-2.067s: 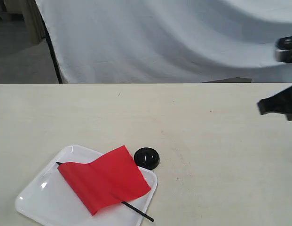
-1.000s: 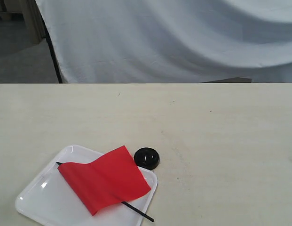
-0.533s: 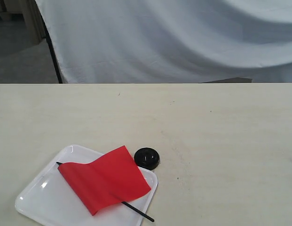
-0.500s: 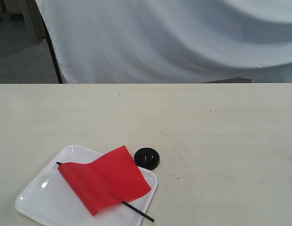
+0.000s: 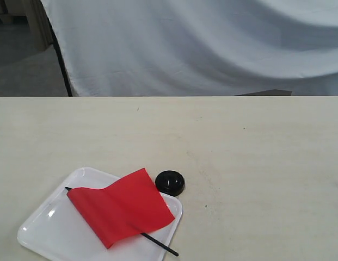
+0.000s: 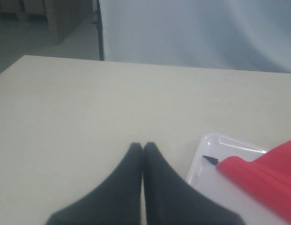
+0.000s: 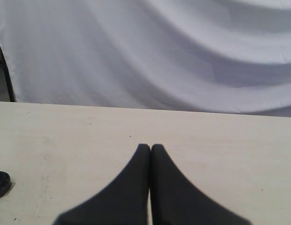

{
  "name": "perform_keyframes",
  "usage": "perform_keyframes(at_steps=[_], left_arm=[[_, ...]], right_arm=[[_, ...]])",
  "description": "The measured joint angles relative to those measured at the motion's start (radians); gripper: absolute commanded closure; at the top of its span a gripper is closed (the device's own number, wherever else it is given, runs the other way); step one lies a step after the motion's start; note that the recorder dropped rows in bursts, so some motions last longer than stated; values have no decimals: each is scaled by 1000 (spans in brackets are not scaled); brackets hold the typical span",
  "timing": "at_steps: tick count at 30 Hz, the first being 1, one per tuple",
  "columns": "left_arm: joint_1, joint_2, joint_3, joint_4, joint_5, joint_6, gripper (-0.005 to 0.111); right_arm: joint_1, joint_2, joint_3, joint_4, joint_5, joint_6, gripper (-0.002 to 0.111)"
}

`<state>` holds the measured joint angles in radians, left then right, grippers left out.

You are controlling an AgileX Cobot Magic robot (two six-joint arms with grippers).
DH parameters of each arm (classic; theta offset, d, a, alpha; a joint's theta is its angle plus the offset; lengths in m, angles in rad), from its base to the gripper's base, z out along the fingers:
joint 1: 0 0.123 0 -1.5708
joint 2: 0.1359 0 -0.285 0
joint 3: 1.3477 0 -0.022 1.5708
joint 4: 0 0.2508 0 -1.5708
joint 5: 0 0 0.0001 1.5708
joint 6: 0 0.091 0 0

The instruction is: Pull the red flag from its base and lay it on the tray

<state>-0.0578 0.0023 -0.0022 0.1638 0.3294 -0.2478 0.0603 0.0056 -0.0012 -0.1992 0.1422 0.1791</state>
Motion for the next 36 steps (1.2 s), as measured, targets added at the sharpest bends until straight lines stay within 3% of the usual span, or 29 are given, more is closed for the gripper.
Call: perform_keyframes(at_steps=[19,25,36], left_arm=[[0,0,0,0,0,0,107],[0,0,0,0,0,0,107],[0,0,0,0,0,0,107]], right_arm=[[0,0,0,23,39,6,108],[0,0,0,179,132,6,108],[0,0,0,243,177,6,108]])
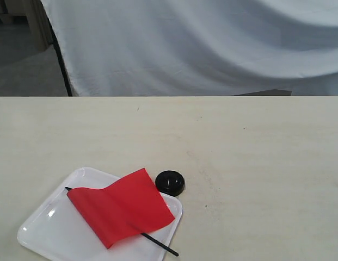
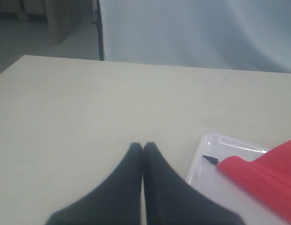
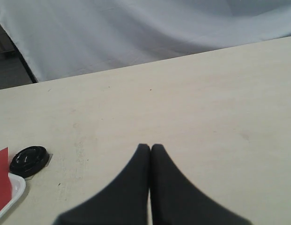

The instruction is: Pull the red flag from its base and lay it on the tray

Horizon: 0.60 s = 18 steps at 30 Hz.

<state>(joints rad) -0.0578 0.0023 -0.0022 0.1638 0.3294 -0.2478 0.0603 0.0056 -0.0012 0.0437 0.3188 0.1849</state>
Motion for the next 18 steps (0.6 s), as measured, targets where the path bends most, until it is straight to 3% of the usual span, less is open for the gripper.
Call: perform_keyframes(at_steps=[18], left_arm=[[0,0,0,0,0,0,107]], right_arm=[[0,0,0,8,0,0,108]])
